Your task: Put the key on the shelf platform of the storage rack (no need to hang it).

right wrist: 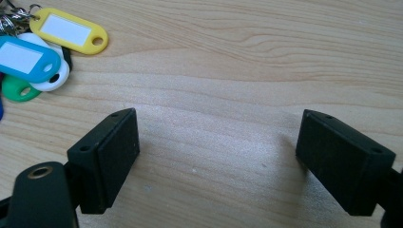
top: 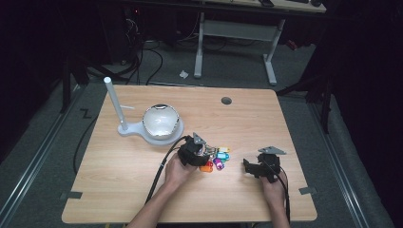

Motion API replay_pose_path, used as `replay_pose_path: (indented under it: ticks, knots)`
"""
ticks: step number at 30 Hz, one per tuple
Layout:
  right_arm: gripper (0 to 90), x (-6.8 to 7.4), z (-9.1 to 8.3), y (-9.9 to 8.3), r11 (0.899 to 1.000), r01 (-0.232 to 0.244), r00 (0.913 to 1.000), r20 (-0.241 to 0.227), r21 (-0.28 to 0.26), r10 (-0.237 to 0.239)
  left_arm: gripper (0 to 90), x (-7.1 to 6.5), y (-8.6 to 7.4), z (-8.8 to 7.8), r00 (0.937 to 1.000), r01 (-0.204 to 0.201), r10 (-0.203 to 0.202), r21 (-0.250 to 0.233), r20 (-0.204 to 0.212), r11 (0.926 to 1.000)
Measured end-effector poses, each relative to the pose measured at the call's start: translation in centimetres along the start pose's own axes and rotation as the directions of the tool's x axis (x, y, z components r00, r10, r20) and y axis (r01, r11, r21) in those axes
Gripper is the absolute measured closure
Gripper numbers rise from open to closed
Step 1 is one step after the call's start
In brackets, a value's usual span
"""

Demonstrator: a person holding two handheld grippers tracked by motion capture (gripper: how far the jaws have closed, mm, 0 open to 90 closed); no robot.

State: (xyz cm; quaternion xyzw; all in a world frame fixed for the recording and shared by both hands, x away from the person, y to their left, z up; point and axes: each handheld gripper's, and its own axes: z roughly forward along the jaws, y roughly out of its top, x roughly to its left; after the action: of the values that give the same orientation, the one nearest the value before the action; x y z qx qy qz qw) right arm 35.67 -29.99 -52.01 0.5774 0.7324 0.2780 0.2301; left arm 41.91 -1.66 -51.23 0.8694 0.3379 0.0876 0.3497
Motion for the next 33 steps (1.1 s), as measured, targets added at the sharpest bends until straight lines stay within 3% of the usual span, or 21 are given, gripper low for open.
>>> replay_pose_path:
  ticks: [6, 12, 14, 17, 27, 33]
  knots:
    - [14.5, 0.00, 0.00, 0.00, 1.000, 0.000, 1.0000, 0.000, 0.000, 0.000, 61.8, -0.07, -0.01, -0.05, 0.9982, -0.044, 0.044, 0.004, -0.040, 0.9990]
    - [14.5, 0.00, 0.00, 0.00, 1.000, 0.000, 1.0000, 0.000, 0.000, 0.000, 71.2, -0.67, -0.04, 0.01, 0.9903, -0.111, 0.112, 0.012, -0.083, 0.9937]
    - [14.5, 0.00, 0.00, 0.00, 1.000, 0.000, 1.0000, 0.000, 0.000, 0.000, 82.5, -0.73, -0.09, 0.12, 0.9906, -0.120, 0.120, 0.017, -0.065, 0.9927]
    - [14.5, 0.00, 0.00, 0.00, 1.000, 0.000, 1.0000, 0.000, 0.000, 0.000, 85.7, -0.78, -0.07, 0.19, 0.9884, -0.134, 0.135, 0.015, -0.070, 0.9909]
    - [14.5, 0.00, 0.00, 0.00, 1.000, 0.000, 1.0000, 0.000, 0.000, 0.000, 87.4, -0.16, -0.11, 0.08, 0.9942, -0.104, 0.104, 0.007, -0.028, 0.9945]
    - [14.5, 0.00, 0.00, 0.00, 1.000, 0.000, 1.0000, 0.000, 0.000, 0.000, 87.5, -0.17, -0.14, -0.29, 0.9936, -0.112, 0.112, -0.005, -0.016, 0.9937]
